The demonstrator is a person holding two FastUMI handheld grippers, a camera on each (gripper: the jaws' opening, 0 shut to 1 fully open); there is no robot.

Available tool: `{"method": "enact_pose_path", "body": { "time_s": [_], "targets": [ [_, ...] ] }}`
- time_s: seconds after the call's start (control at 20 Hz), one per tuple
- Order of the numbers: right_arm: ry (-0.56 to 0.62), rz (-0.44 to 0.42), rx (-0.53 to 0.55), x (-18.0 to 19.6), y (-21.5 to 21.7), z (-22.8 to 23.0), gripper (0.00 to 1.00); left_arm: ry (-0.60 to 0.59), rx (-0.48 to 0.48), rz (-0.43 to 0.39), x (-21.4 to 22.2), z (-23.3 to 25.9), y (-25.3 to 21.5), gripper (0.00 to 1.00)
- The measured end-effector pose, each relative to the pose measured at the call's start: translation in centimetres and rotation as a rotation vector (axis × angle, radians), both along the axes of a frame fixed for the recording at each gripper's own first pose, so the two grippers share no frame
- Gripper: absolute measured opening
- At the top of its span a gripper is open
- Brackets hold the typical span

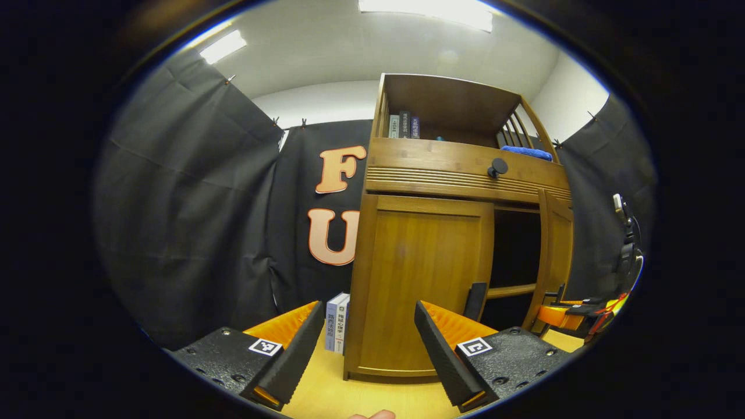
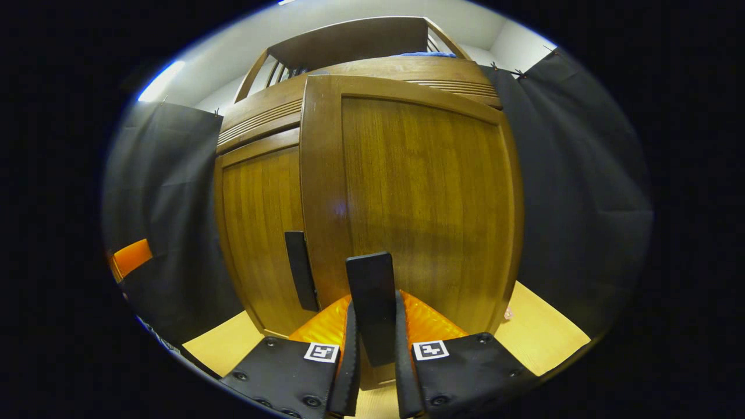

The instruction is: Open the right door of the double-door shoe cabinet with the right hand, and open the left door with the left hand.

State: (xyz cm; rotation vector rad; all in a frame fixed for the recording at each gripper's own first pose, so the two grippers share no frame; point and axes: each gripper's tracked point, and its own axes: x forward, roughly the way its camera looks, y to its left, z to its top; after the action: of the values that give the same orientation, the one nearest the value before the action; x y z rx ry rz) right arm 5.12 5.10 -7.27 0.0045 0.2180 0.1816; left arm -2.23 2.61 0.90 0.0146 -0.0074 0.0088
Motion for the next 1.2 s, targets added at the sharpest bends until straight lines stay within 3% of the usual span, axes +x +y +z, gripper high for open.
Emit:
{"method": "enact_pose_path", "body": {
  "time_s": [0.05, 0.1, 0.25, 0.3, 0.35, 0.4, 0.55, 0.6, 0.7, 0.8, 0.9, 0.95, 1.0, 1.05, 1.2],
  "targets": [
    [0.001, 0.001, -0.003, -0.6, -0.5, 0.1, 0.33, 0.003, -0.003, -0.011, 0.0, -0.2, -0.6, 0.95],
    [0.002, 0.003, -0.005, -1.2, -0.9, 0.2, 0.33, 0.006, -0.006, -0.022, 0.1, -0.3, -1.4, 0.92],
    [-0.005, 0.002, 0.001, -3.4, -3.3, 0.7, 0.38, 0.006, -0.012, -0.044, 0.1, -0.6, -3.1, 0.95],
    [-0.004, 0.0, 0.001, -4.1, -4.2, 0.9, 0.29, 0.003, -0.014, -0.048, 0.1, -0.6, -3.6, 0.95],
    [-0.004, -0.007, -0.001, -4.6, -4.9, 1.2, 0.33, 0.001, -0.016, -0.052, 0.2, -0.6, -4.1, 0.92],
    [-0.002, -0.017, -0.003, -5.0, -5.7, 1.5, 0.29, 0.001, -0.017, -0.057, 0.2, -0.6, -4.6, 0.92],
    [0.004, -0.05, -0.012, -6.5, -7.9, 1.7, 0.37, -0.004, -0.019, -0.066, 0.2, -0.6, -5.8, 0.95],
    [0.008, -0.06, -0.009, -6.9, -8.7, 1.6, 0.33, -0.006, -0.021, -0.071, 0.3, -0.5, -6.2, 0.95],
    [0.015, -0.087, 0.003, -7.6, -10.0, 1.5, 0.33, -0.008, -0.024, -0.081, 0.3, -0.7, -6.9, 0.92],
    [0.015, -0.12, -0.007, -8.1, -11.2, 1.9, 0.37, -0.002, -0.031, -0.098, 0.5, -1.0, -7.9, 0.98],
    [0.012, -0.149, -0.029, -8.6, -12.5, 2.2, 0.37, 0.003, -0.04, -0.113, 0.6, -1.3, -8.8, 0.92],
    [0.009, -0.161, -0.04, -8.9, -13.2, 2.3, 0.27, 0.004, -0.043, -0.118, 0.6, -1.4, -9.1, 0.95],
    [0.011, -0.179, -0.05, -9.1, -14.0, 2.2, 0.27, 0.005, -0.046, -0.121, 0.7, -1.5, -9.4, 0.95],
    [0.028, -0.2, -0.06, -9.2, -14.9, 2.0, 0.37, 0.007, -0.048, -0.126, 0.7, -1.6, -9.7, 0.92],
    [0.04, -0.249, -0.079, -9.3, -17.1, 2.0, 0.36, 0.004, -0.049, -0.131, 0.9, -1.7, -10.4, 0.95]
  ]
}}
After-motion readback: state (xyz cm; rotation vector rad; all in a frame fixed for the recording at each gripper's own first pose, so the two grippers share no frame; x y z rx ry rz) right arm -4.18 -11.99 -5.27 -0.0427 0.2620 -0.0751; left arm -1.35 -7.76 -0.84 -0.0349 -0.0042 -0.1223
